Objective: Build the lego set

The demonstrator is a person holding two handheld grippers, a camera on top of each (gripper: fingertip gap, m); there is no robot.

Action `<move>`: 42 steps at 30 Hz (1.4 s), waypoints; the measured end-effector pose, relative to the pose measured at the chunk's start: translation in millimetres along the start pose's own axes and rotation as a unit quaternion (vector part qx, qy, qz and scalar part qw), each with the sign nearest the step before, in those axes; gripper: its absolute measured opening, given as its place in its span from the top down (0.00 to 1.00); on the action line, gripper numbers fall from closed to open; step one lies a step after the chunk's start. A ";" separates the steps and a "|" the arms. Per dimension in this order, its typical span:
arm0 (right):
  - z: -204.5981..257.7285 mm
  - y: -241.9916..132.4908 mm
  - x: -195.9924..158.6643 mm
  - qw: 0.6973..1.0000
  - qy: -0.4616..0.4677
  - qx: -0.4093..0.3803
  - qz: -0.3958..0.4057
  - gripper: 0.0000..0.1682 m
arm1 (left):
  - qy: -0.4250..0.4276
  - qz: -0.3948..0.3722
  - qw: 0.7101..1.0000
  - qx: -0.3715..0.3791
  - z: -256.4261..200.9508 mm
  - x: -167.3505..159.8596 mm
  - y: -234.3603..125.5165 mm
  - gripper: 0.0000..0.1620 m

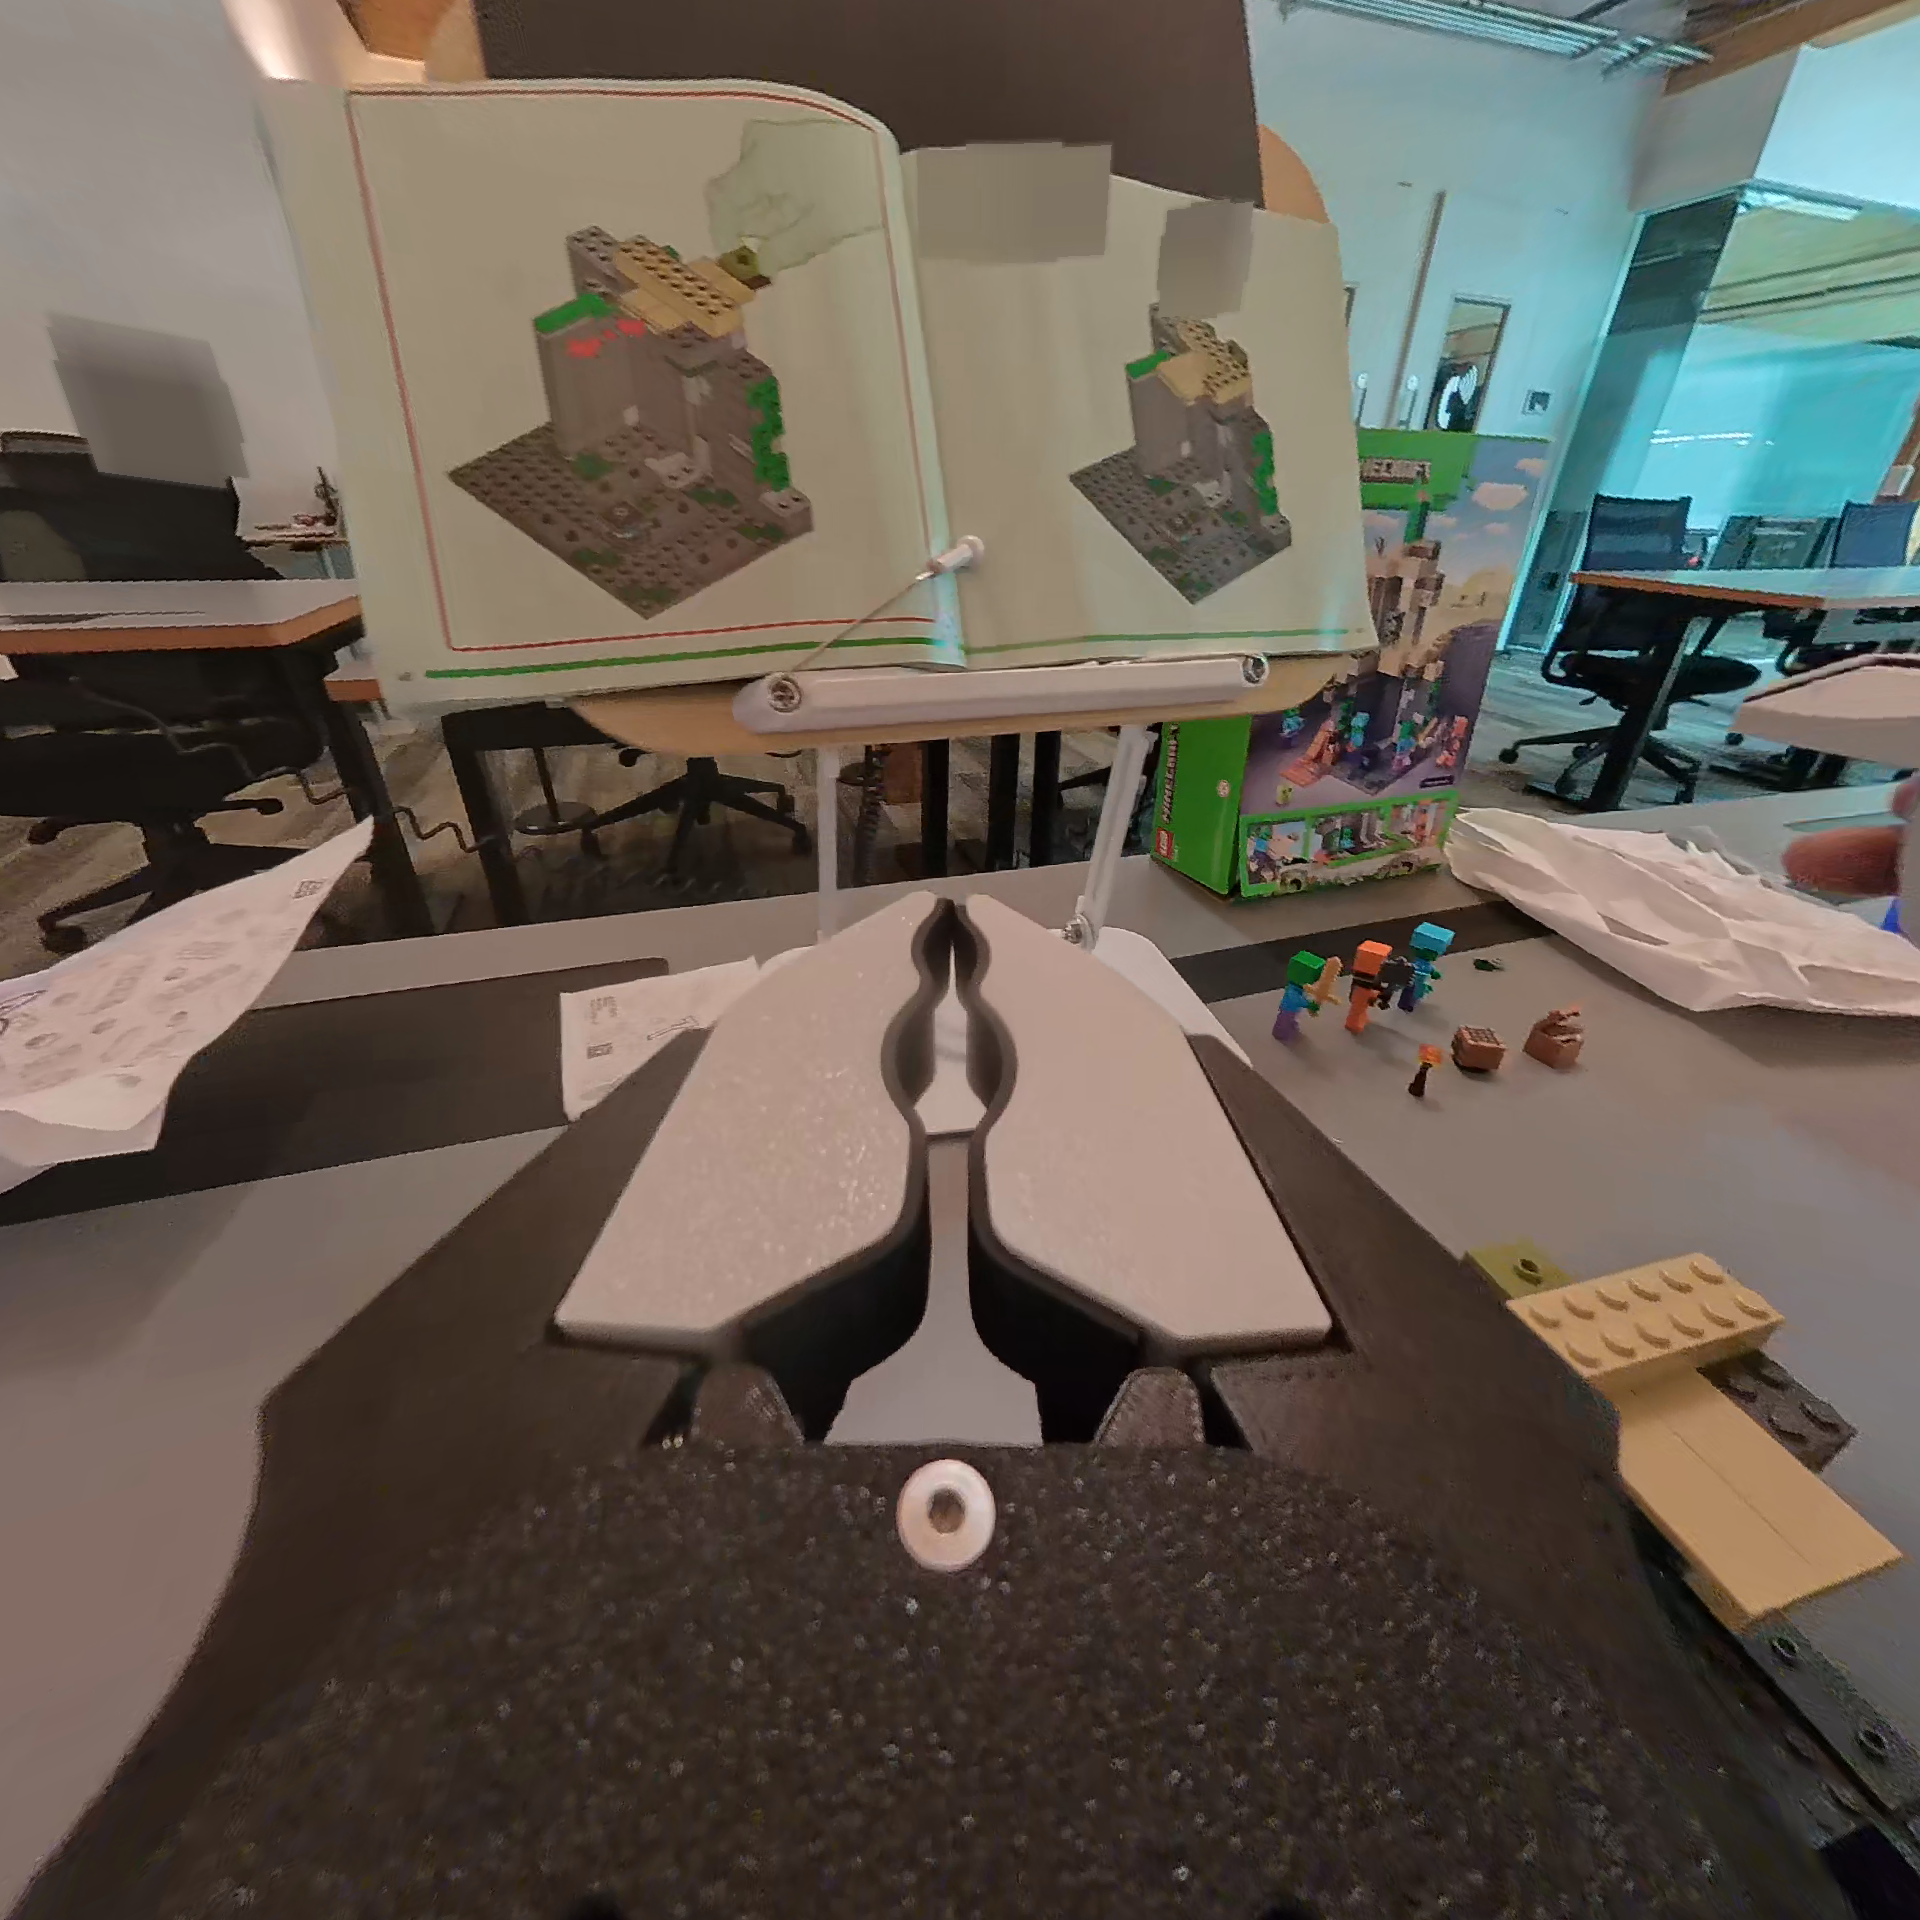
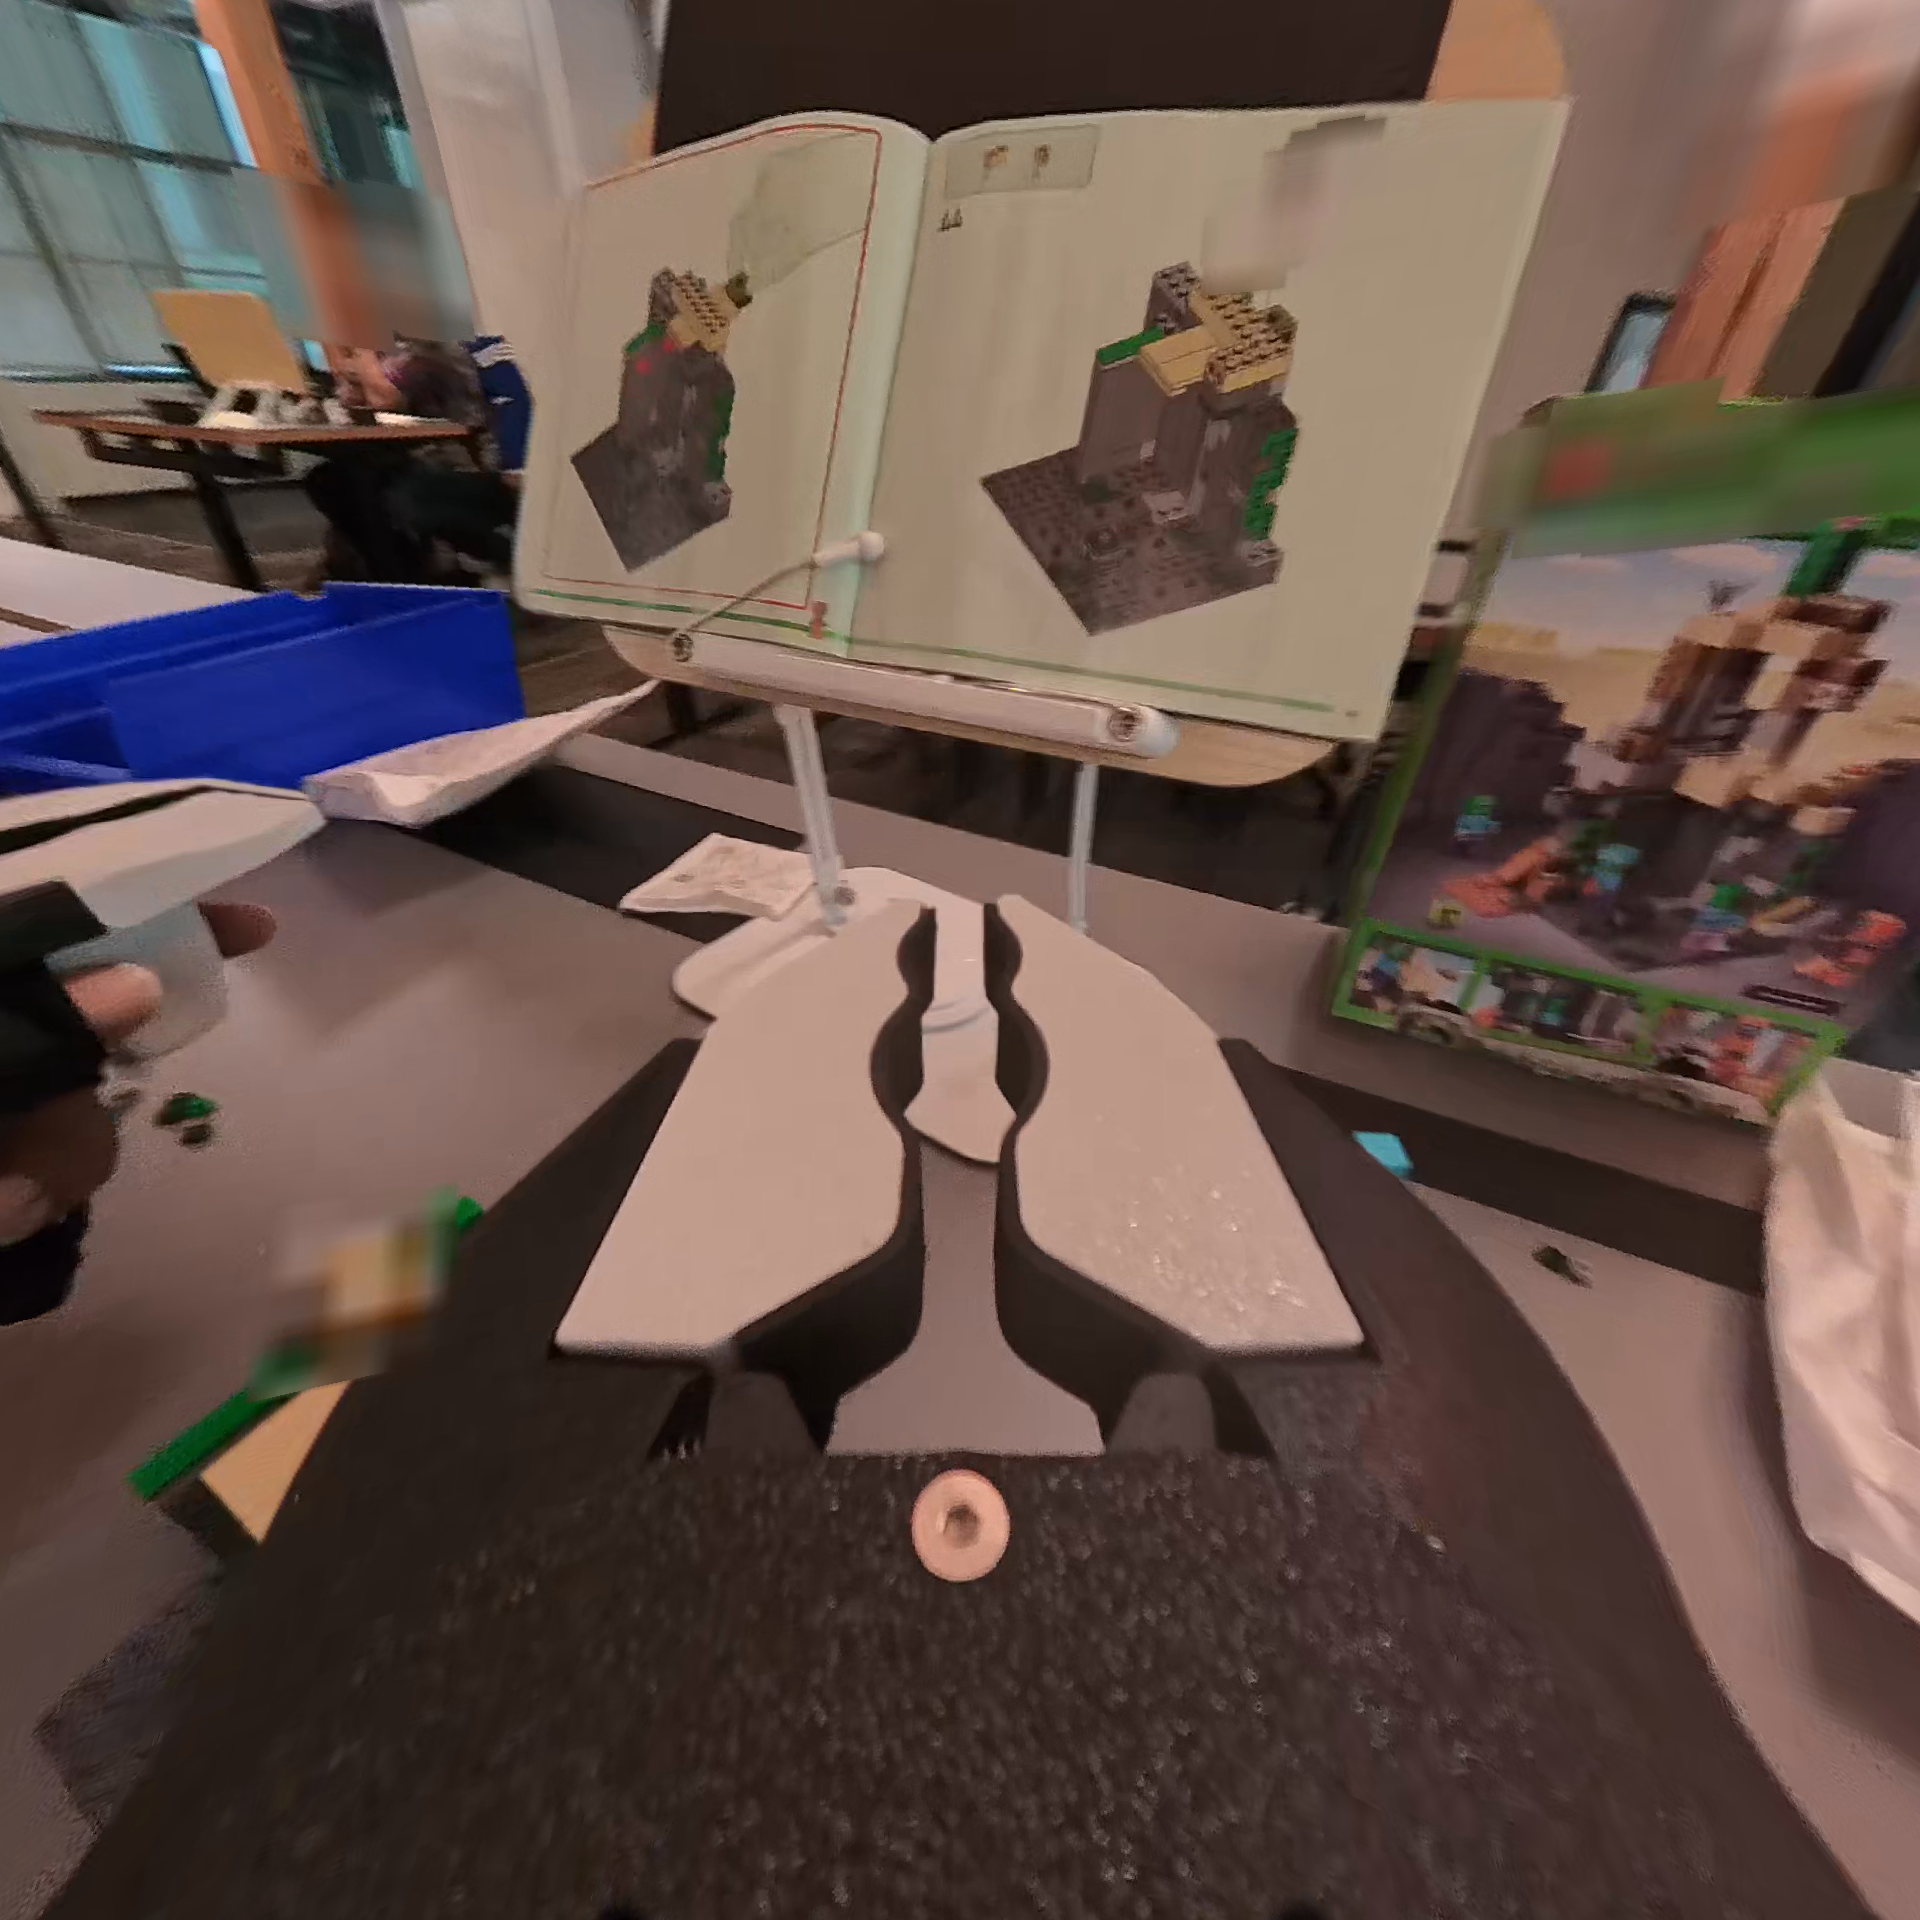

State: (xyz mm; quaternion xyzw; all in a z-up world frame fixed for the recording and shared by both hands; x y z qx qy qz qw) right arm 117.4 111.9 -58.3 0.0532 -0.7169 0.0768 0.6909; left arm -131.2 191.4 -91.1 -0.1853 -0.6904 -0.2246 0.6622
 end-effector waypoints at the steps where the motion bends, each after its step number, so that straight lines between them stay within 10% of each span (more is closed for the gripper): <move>1: 0.9 -6.9 -2.1 1.000 -0.005 -0.018 -0.009 0.95 | 0.004 0.000 1.000 -0.003 -3.4 -0.8 0.2 1.00; 17: -9.2 -37.0 -39.4 0.997 0.036 -0.028 -0.058 1.00 | 0.051 0.037 0.997 -0.036 -8.8 -0.1 3.7 1.00; 27: -9.3 -39.2 -36.4 0.997 0.043 0.003 -0.058 1.00 | 0.152 0.141 0.975 -0.084 95.3 72.0 -40.7 0.89; 42: -4.0 -31.8 -44.6 0.999 0.035 0.033 -0.022 1.00 | 0.379 0.578 0.665 -0.283 185.5 -36.2 -69.1 0.84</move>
Point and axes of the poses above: each gripper's, where its closed fingertips meet, y out along the fingers, x out of its top, z = x × y across the jaws, the point moved 9 cm from there along -y, back along the fingers, and after that the axes turned 4 degrees about x, right-handed, at the moved point
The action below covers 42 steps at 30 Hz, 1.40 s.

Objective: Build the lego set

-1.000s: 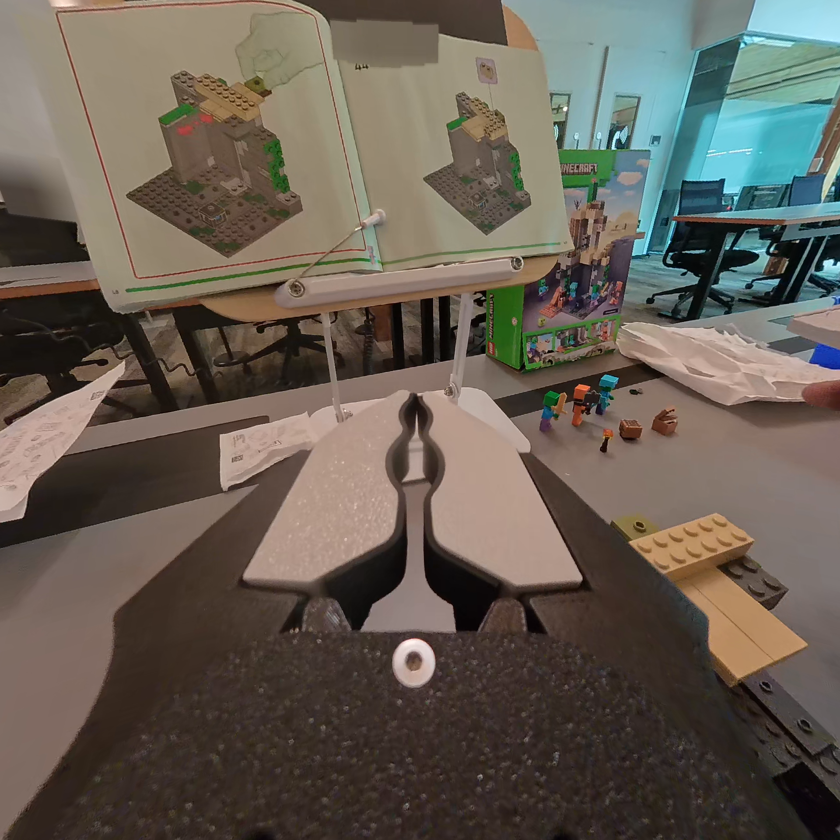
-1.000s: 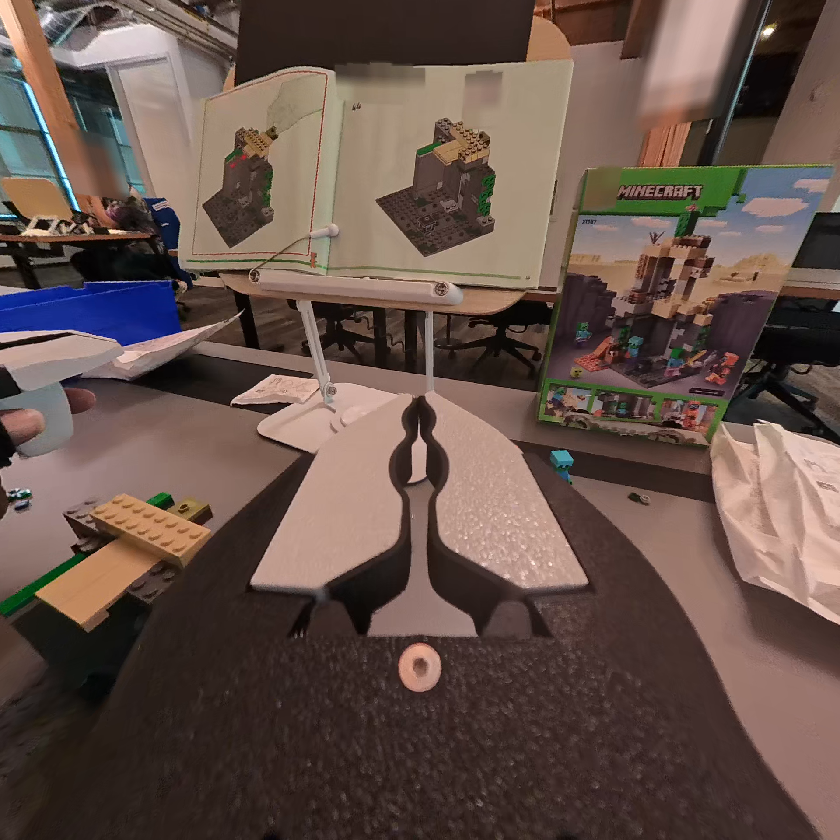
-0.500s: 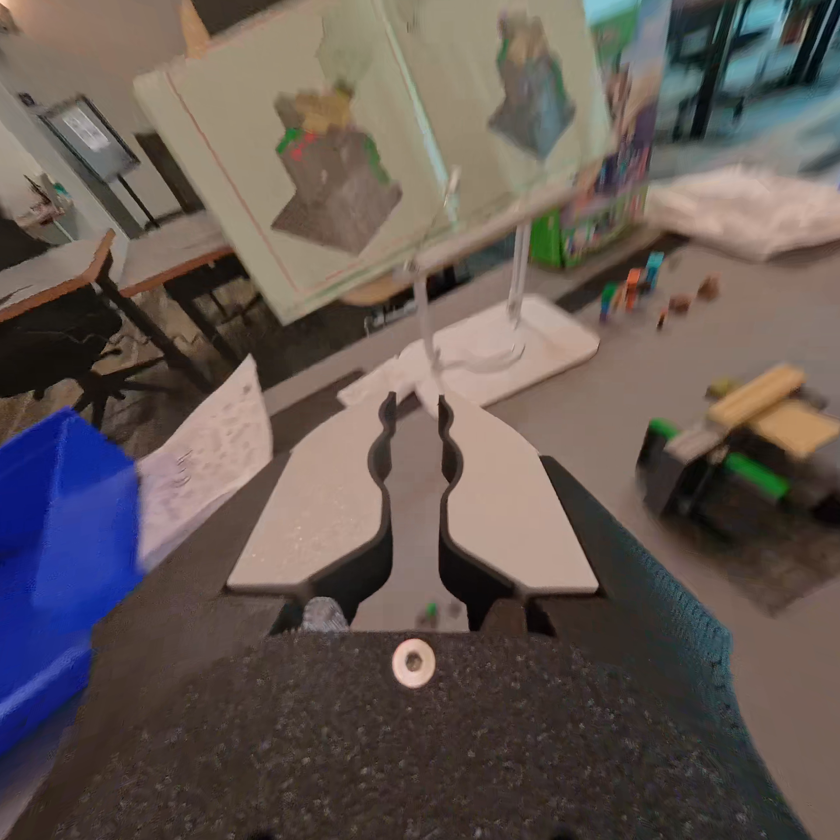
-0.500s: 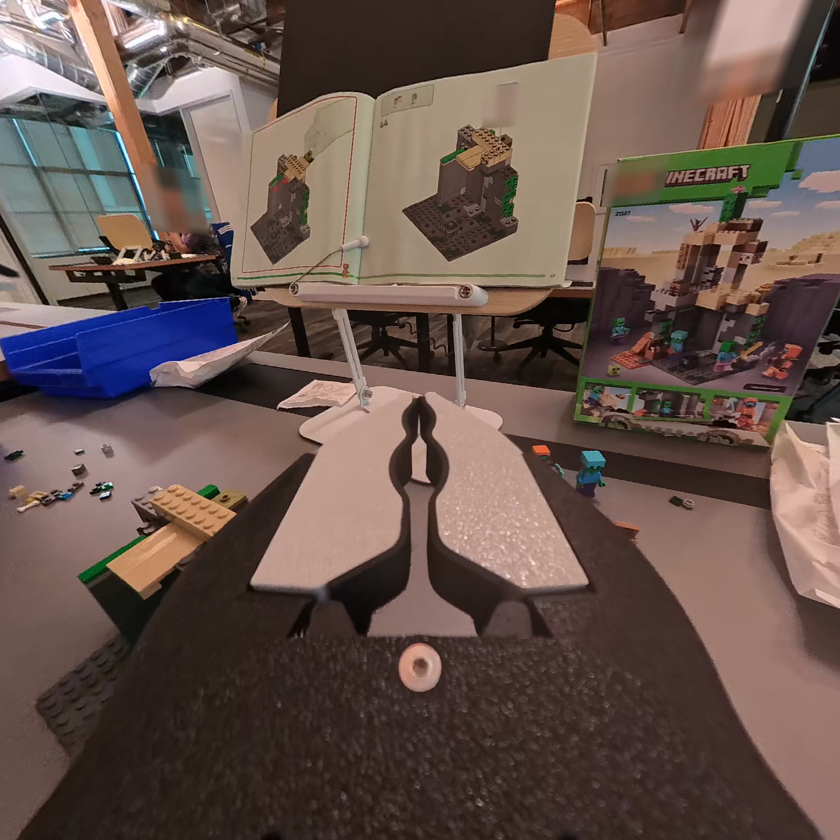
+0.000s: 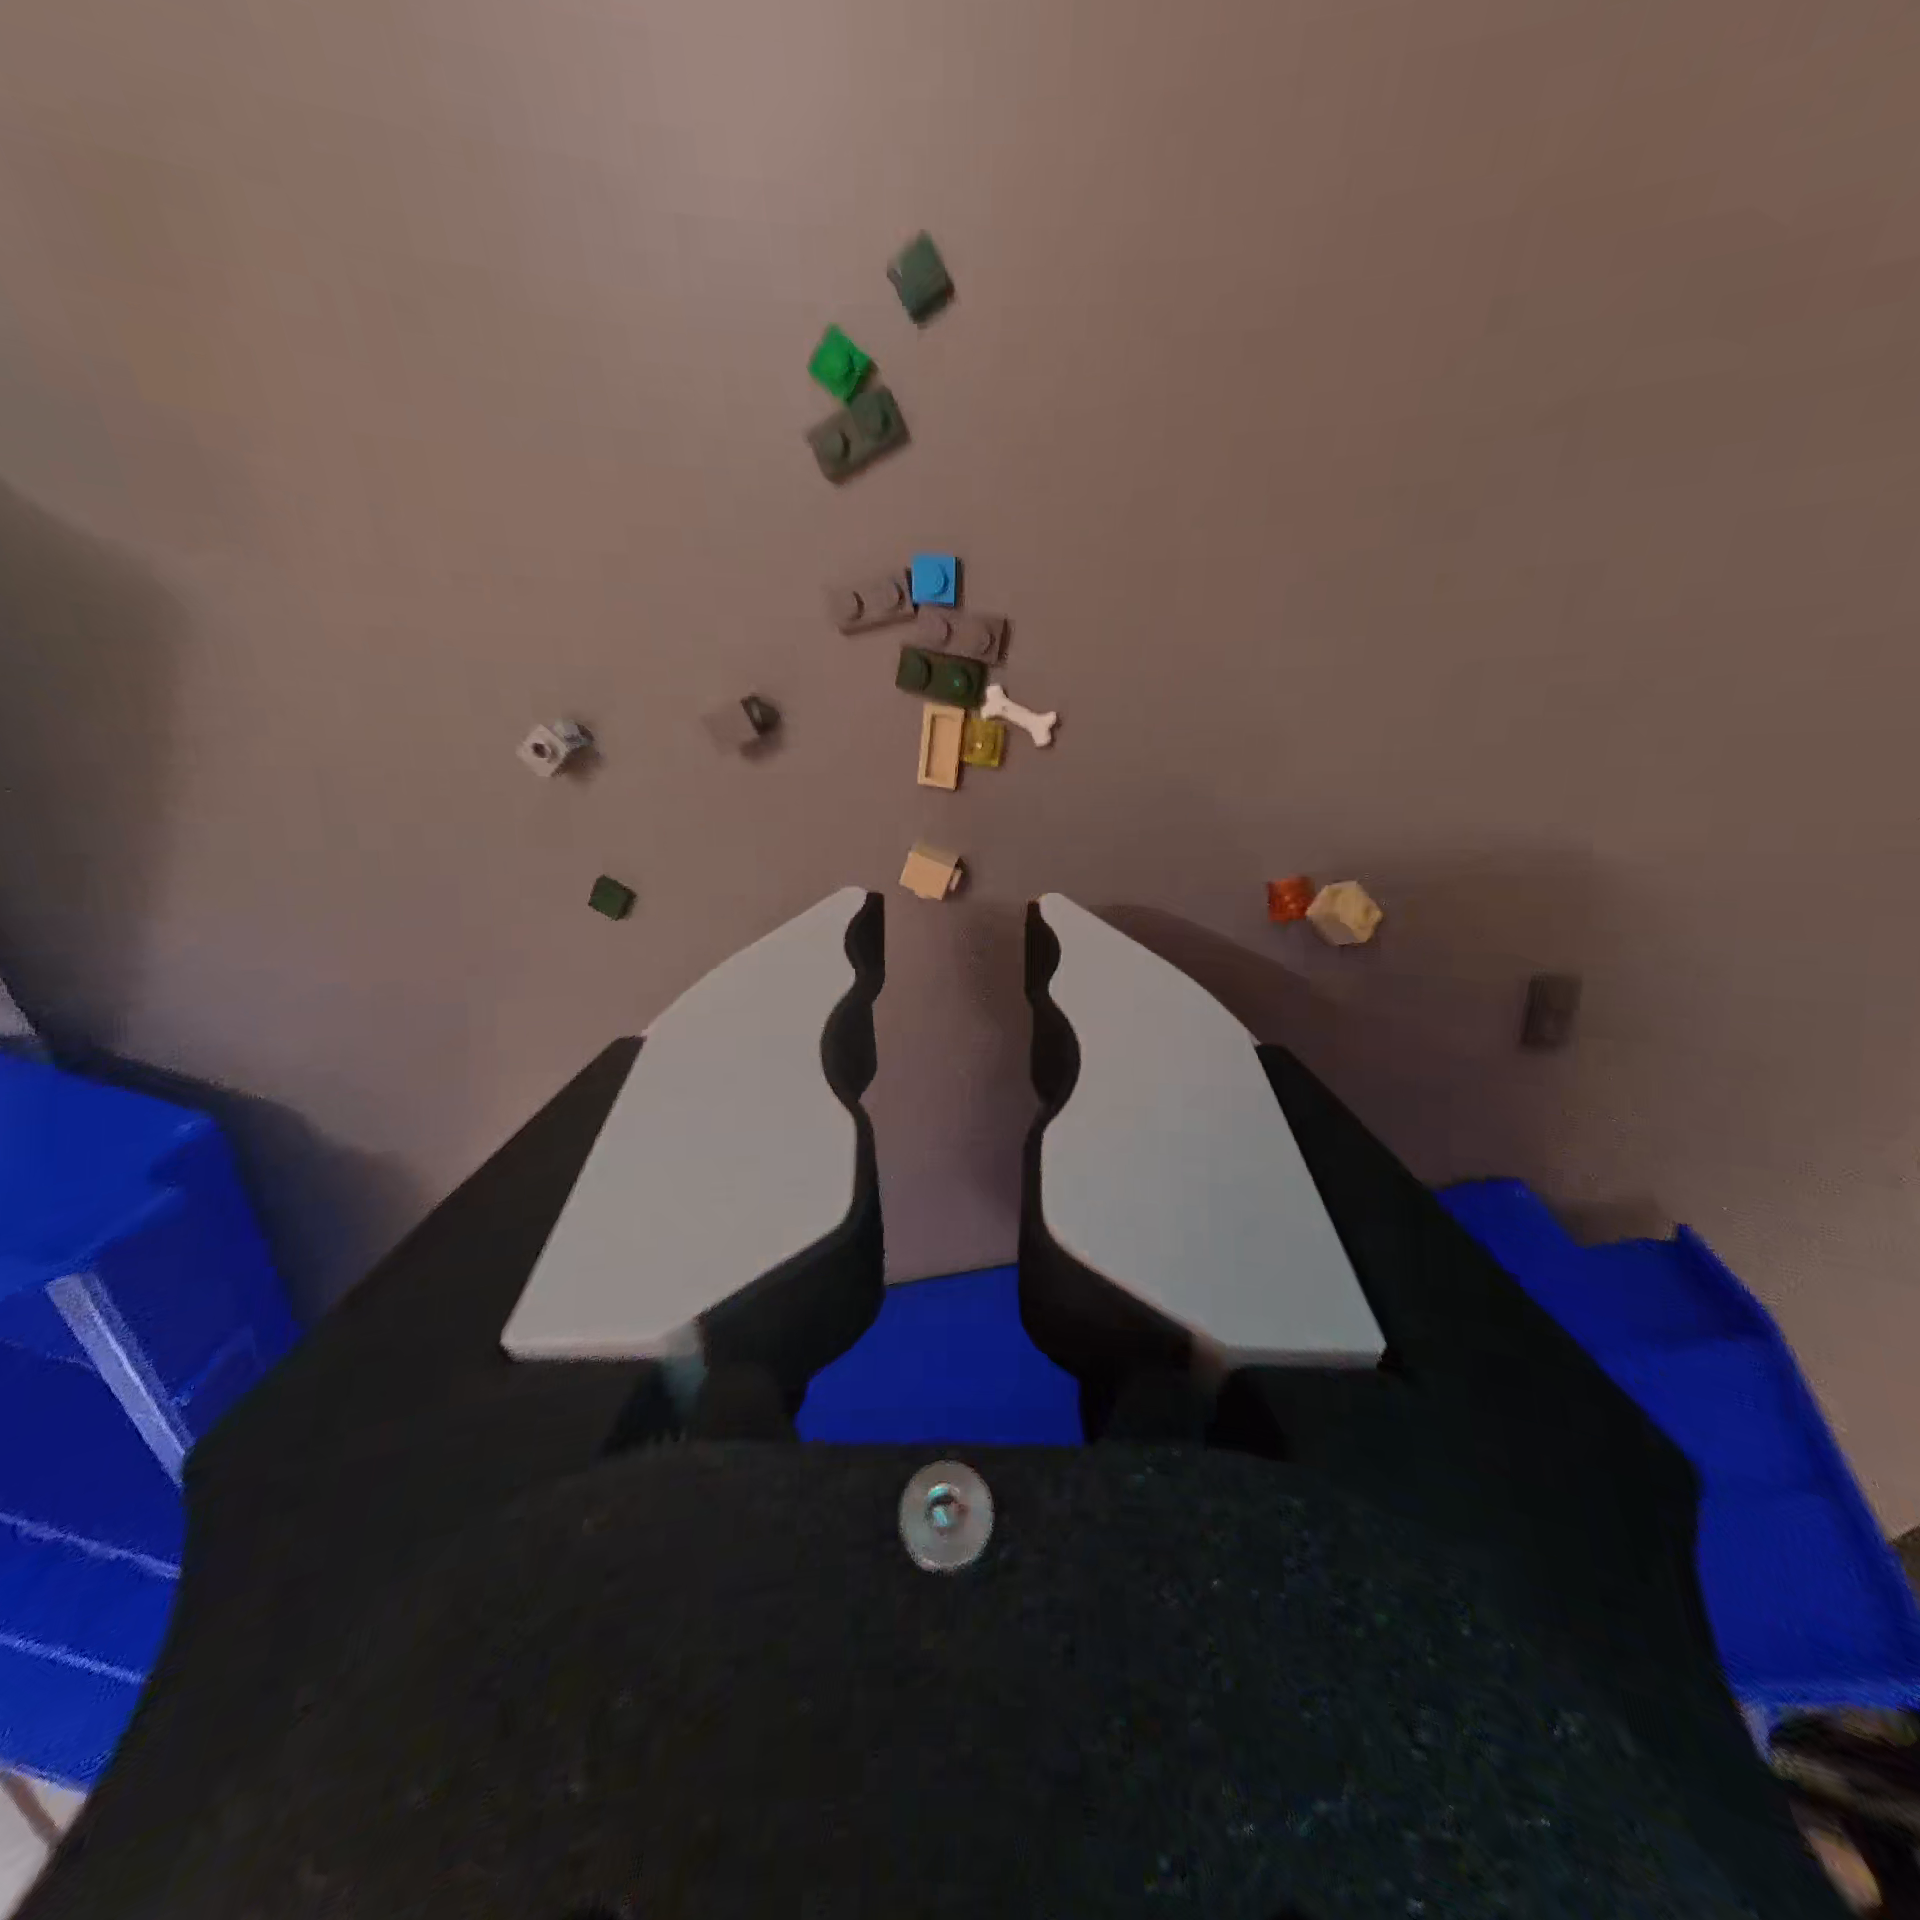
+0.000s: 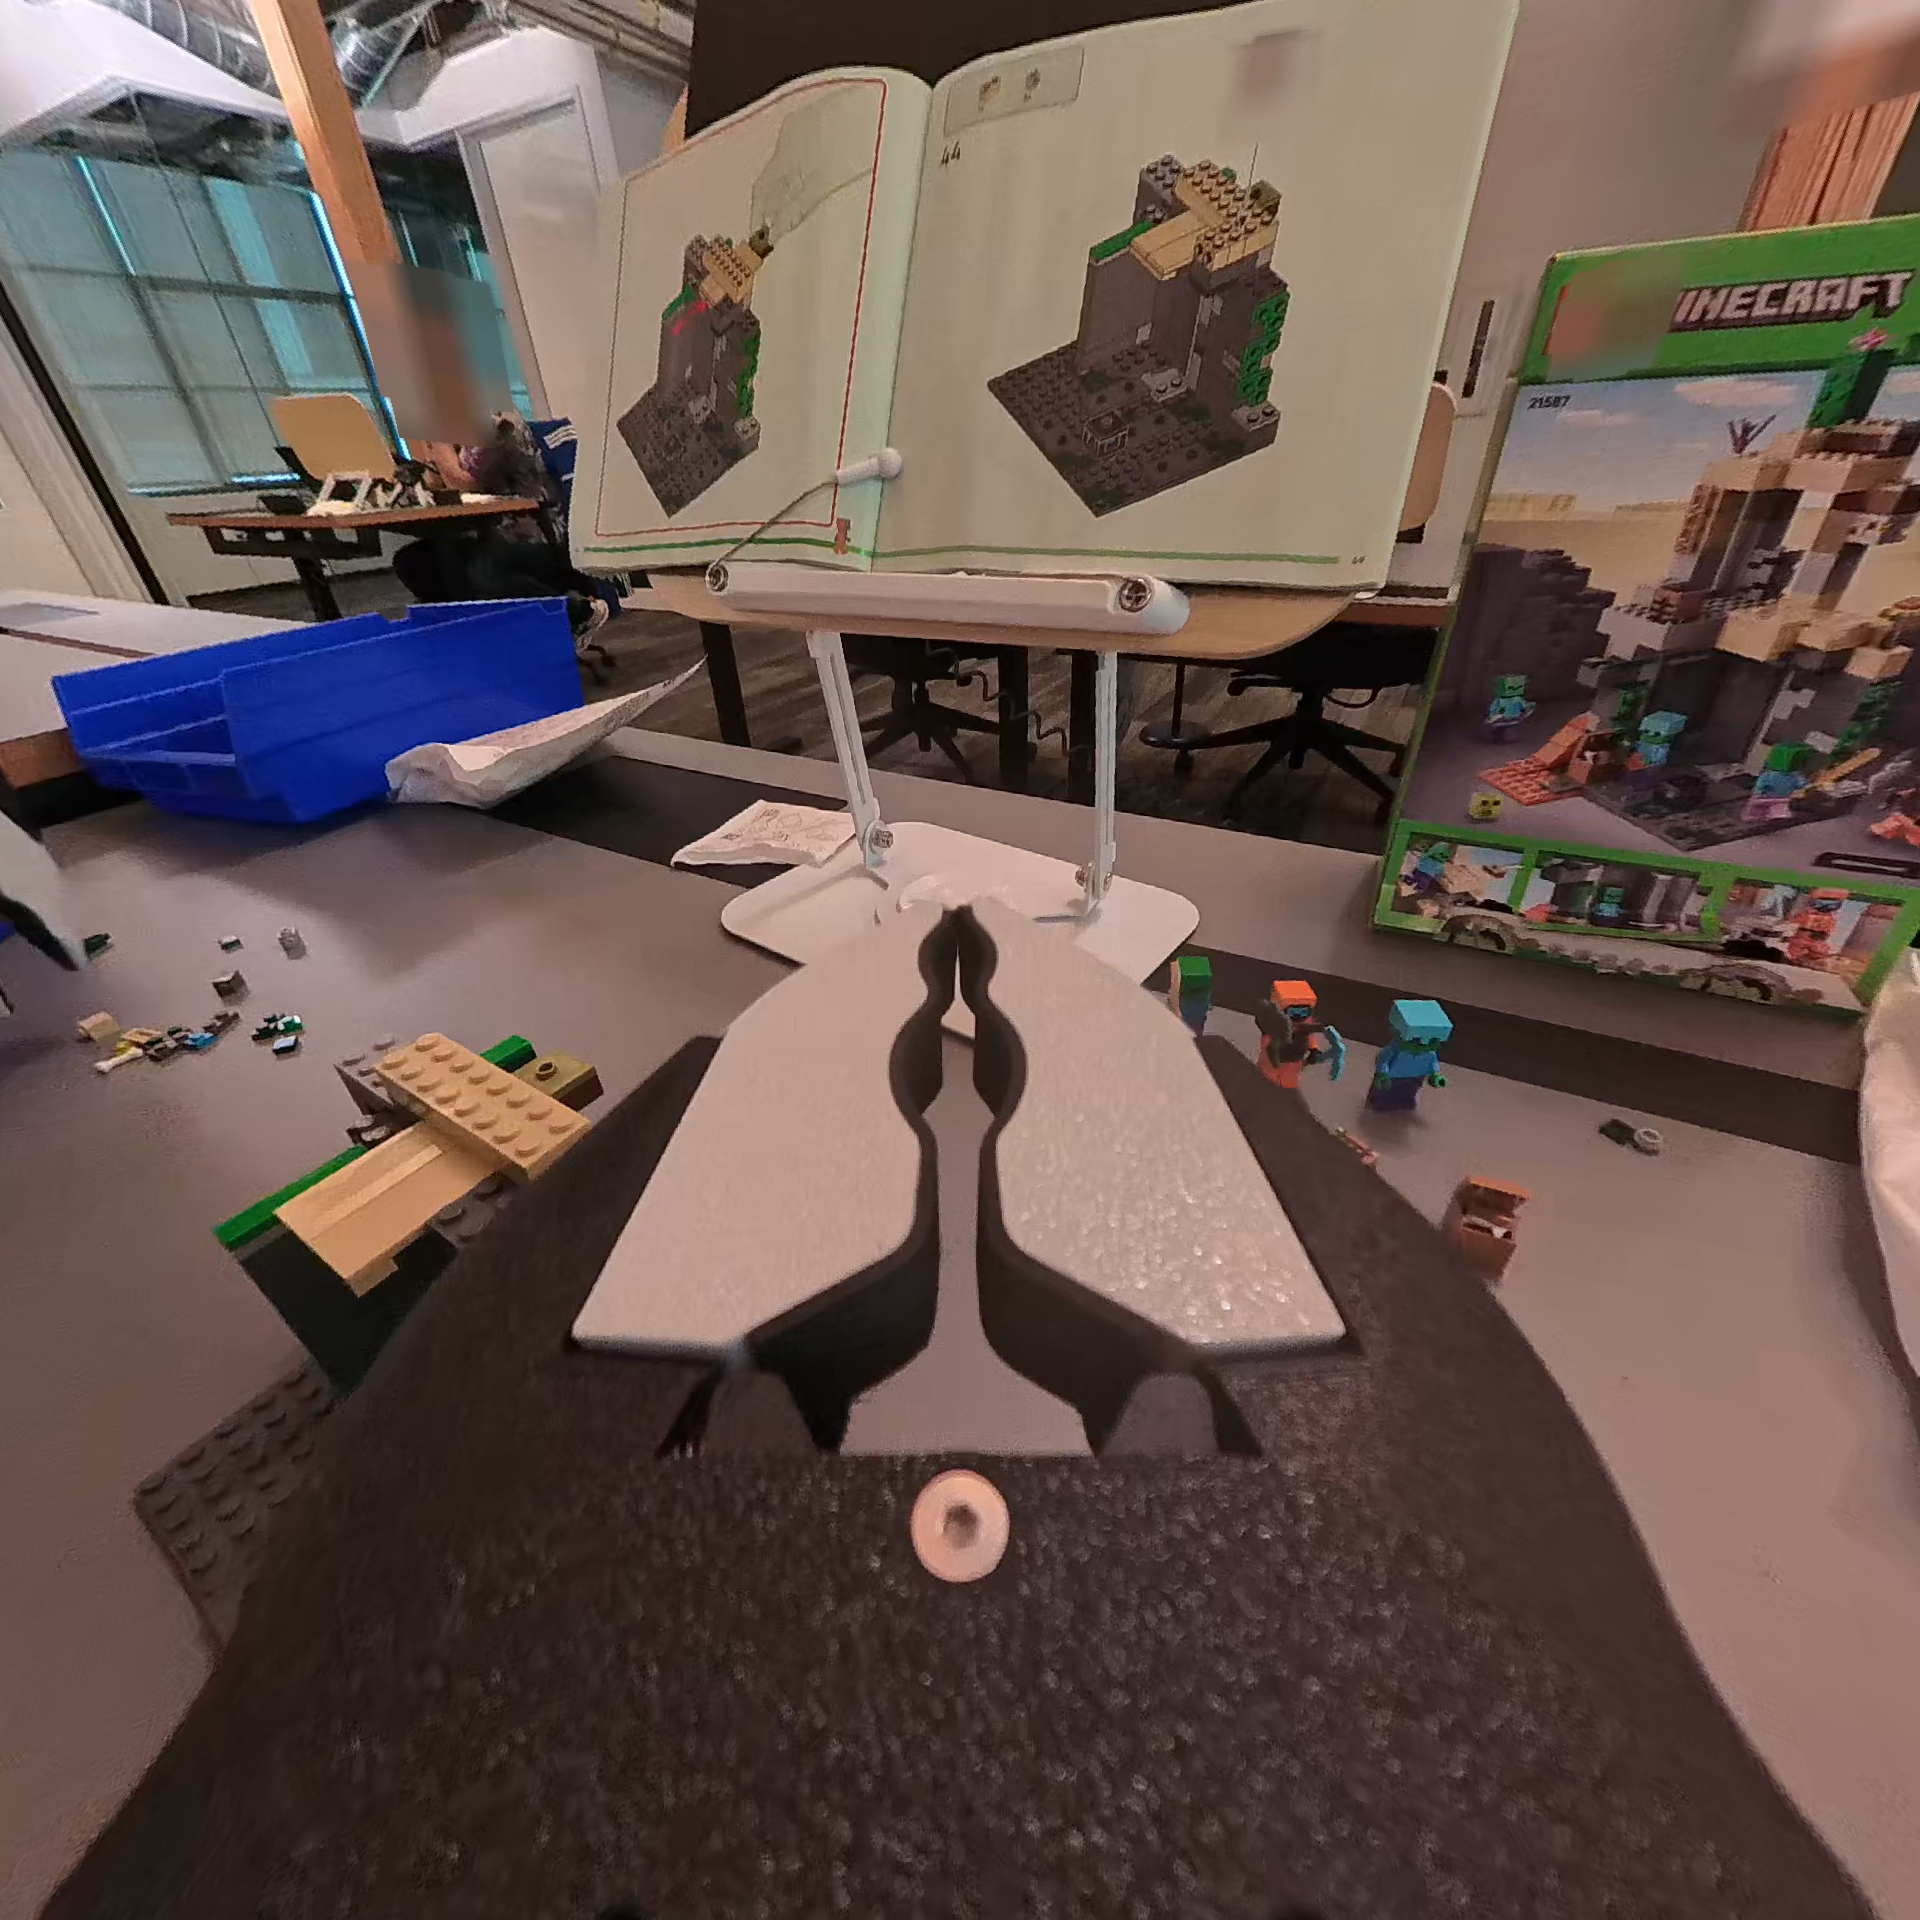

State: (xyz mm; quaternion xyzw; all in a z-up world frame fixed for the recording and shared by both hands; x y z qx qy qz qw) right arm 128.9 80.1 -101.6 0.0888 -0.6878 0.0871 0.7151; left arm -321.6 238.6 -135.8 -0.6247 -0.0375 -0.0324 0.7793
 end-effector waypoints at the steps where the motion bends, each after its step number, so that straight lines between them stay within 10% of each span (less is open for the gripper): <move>1: 0.1 0.5 -0.6 1.000 0.001 0.004 0.003 1.00 | 0.006 0.011 1.000 -0.003 2.0 -1.2 4.9 0.83; 16: 3.6 6.4 -8.1 0.999 0.014 0.034 0.026 1.00 | 0.023 0.002 0.999 -0.022 3.5 -0.1 21.6 1.00; 28: 8.8 5.8 -5.1 0.999 0.007 0.043 0.024 1.00 | 0.051 0.038 0.998 0.024 3.7 4.8 23.7 0.87; 42: 12.6 6.5 -5.4 0.998 0.003 0.061 0.029 1.00 | 0.087 0.002 0.994 0.060 -4.0 27.0 10.2 0.94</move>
Point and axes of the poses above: each gripper's, where its closed fingertips meet, y out along the fingers, x out of its top, z = x × y across the jaws, the point moved 9 cm from there along -y, back along the fingers, and after that the axes turned 4 degrees about x, right-handed, at the moved point
